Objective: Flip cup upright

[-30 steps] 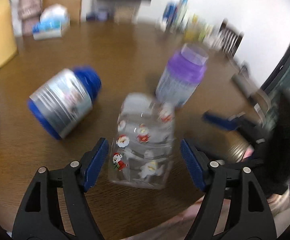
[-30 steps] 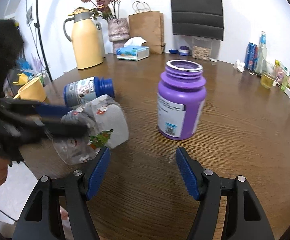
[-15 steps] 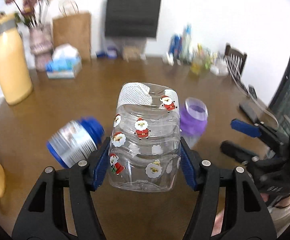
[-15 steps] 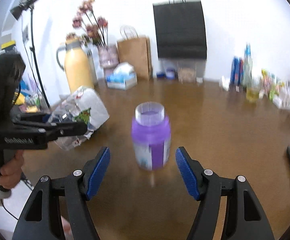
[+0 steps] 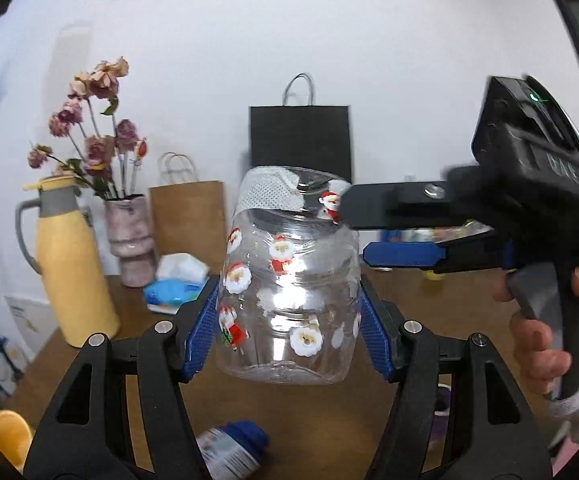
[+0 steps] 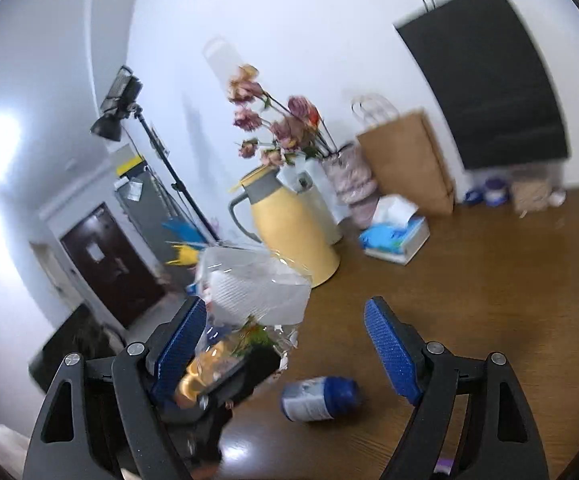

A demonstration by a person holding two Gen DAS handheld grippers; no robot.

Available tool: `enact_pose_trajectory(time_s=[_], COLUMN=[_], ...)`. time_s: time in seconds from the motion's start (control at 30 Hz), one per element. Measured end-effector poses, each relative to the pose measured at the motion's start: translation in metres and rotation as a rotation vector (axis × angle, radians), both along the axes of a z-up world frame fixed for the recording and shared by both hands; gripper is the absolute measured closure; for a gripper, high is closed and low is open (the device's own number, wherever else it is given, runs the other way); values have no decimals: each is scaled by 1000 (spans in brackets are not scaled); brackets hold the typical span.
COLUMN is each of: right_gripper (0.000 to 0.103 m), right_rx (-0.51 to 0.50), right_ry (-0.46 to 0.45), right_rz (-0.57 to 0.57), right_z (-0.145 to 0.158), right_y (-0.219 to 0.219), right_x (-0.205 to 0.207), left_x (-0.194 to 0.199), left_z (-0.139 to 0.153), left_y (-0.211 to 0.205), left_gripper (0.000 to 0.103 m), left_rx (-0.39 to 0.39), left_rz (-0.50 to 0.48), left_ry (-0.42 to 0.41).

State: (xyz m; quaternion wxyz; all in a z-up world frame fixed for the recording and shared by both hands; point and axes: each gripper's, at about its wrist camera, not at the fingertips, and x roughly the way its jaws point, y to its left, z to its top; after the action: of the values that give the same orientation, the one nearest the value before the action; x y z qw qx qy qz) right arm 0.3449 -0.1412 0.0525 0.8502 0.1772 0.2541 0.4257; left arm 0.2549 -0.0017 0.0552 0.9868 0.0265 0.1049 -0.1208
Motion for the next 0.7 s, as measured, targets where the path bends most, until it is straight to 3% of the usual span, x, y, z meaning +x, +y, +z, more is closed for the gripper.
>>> enact_pose_trajectory(time_s=[0.2,0.27,0.43,0.6,0.7], right_gripper=[19,36,36,36,36], right_rx=[116,106,24,-107,-127], right_ry=[153,131,26,-127,-117], right_rz=[148,133,79,6,-1], right_z=[-18,-16,-19,-35,-56], right_y=[15,18,26,32,32], right_x=[52,59,55,43,45], left_x=[30,39,54,58,62], left_z=[-6,-8,-19,-35,-50], left_y=[11,14,19,10,7], left_gripper=[43,43,42,43,43], left_rx=[-60,-90,-164,-124,-118], left_rz=[-30,-38,-78,-83,-71], left_ry=[-4,33,109,176,239])
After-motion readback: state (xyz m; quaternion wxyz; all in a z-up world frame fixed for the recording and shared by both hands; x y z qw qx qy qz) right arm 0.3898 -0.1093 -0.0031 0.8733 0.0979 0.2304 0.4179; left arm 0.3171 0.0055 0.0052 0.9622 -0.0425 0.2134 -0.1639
